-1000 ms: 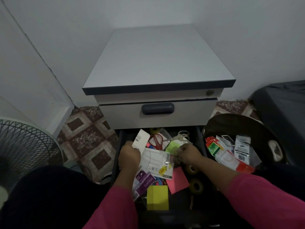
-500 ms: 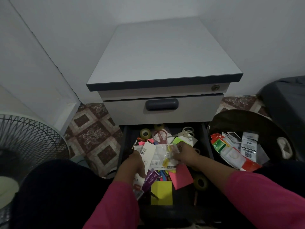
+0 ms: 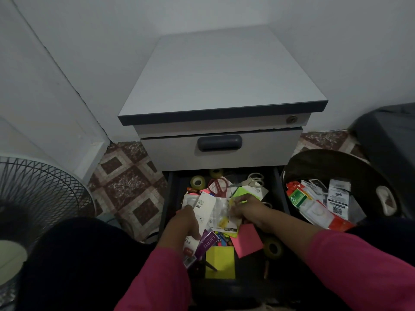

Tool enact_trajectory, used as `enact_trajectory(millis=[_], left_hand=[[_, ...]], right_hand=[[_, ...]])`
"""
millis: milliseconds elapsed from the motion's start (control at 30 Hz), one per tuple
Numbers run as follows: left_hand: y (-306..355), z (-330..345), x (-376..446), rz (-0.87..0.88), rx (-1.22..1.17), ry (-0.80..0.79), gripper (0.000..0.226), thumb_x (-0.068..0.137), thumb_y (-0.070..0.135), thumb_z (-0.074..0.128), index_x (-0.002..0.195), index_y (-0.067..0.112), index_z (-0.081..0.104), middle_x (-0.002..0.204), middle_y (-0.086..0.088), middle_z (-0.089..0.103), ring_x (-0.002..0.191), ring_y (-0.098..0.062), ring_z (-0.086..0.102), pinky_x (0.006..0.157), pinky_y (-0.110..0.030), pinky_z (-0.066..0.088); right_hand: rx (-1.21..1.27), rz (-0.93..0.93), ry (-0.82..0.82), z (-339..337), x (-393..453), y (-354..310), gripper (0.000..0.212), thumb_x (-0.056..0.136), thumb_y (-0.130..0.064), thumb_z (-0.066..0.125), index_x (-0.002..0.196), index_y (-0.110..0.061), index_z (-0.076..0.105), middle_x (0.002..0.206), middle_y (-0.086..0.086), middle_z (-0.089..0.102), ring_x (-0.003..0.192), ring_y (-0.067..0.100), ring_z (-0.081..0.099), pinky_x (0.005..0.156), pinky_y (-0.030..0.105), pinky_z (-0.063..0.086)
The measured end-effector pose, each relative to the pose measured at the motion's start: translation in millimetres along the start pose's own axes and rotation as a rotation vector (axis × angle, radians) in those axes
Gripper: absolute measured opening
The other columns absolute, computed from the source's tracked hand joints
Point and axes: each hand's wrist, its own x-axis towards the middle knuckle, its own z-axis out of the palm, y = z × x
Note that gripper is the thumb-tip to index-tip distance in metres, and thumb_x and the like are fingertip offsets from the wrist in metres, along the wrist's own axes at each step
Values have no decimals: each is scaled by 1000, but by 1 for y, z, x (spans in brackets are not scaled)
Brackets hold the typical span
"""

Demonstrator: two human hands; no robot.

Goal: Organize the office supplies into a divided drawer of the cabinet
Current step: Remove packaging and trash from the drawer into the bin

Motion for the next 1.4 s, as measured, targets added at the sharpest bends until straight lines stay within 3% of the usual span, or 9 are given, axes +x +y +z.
enact_trajectory(millis=[133, 367, 533, 733, 1000, 1067, 1200, 1333, 1400], left_hand=[[0, 1, 0, 10, -9, 25, 92, 72, 16, 82, 142, 3, 24, 146, -15, 38, 133, -30, 41, 104, -40, 40], [0, 2, 0, 7, -58, 84, 87, 73, 13, 81, 140, 3, 26, 143, -14, 42, 131, -30, 43, 104, -40, 40], [-1, 3, -1, 9, -93, 93, 83, 73, 13, 81, 138, 2, 31, 141, -14, 44, 129, -28, 45, 102, -37, 43], [1, -3, -3, 36, -307, 130, 73, 72, 1, 78, 137, 2, 44, 129, -15, 57, 120, -29, 54, 97, -35, 46], [0, -13, -6, 64, -553, 197, 50, 73, -7, 74, 120, -5, 58, 122, -21, 61, 114, -33, 58, 89, -36, 50], [-1, -15, -9, 69, -535, 139, 47, 73, -7, 74, 118, -6, 60, 120, -22, 63, 112, -34, 60, 91, -36, 51], [-3, -14, -12, 62, -623, 193, 44, 76, -9, 71, 119, -7, 60, 121, -23, 62, 112, -35, 60, 92, -38, 50], [-3, -23, -12, -4, -784, 315, 36, 85, -8, 57, 121, -8, 58, 124, -24, 60, 112, -39, 57, 91, -42, 49], [-3, -28, -15, -2, -846, 325, 34, 84, -10, 54, 118, -9, 58, 121, -23, 61, 108, -40, 58, 83, -41, 50]], right_hand=[[-84, 16, 25, 5, 0, 2, 61, 79, 7, 68, 132, -7, 42, 109, 16, 57, 77, 20, 56, 43, 21, 42], [-11, 31, -8, 0, -3, -2, 52, 79, 12, 63, 124, -6, 47, 107, 20, 61, 70, 19, 57, 43, 18, 41], [95, 38, -10, 4, 1, -2, 22, 81, 0, 70, 98, -3, 56, 94, 20, 66, 81, 30, 63, 81, 44, 53], [143, 67, 23, 3, -2, -9, 11, 79, 5, 68, 89, 4, 63, 83, 23, 65, 58, 26, 60, 51, 29, 52], [269, 141, 88, -5, -13, -27, 17, 90, 6, 41, 78, -4, 46, 75, 16, 52, 82, 36, 58, 89, 61, 48], [253, 144, 125, -7, -18, -31, 17, 92, 4, 42, 78, -5, 47, 72, 14, 51, 77, 35, 58, 83, 58, 52], [287, 146, 177, -13, -22, -34, 14, 96, -1, 39, 84, -4, 47, 68, 12, 47, 58, 26, 50, 47, 31, 46], [167, 118, 193, -26, -37, -47, 23, 93, 8, 38, 73, 0, 47, 67, 16, 48, 56, 28, 50, 40, 30, 46], [139, 101, 199, -35, -42, -53, 19, 91, 8, 42, 75, 2, 50, 72, 18, 53, 62, 31, 55, 52, 35, 52]])
